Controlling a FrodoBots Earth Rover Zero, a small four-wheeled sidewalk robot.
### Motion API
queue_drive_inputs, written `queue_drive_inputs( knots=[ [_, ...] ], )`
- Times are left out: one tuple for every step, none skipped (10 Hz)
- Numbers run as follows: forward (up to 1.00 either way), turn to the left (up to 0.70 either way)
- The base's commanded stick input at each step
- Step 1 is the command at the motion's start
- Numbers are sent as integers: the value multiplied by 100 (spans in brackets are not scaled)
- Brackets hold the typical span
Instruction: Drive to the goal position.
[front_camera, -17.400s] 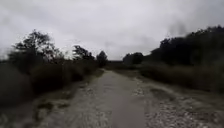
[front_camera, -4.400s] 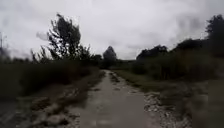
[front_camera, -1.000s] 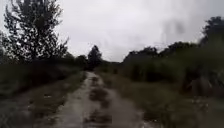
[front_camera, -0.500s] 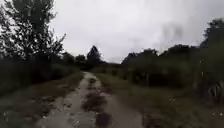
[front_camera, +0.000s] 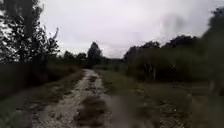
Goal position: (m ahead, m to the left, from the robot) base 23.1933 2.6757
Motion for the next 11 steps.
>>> queue_drive_inputs(
  knots=[
    [70,0],
    [70,0],
    [70,9],
    [70,34],
    [70,35],
    [70,19],
    [70,2],
    [70,0],
    [70,0],
    [70,0],
    [70,0]
  ],
)
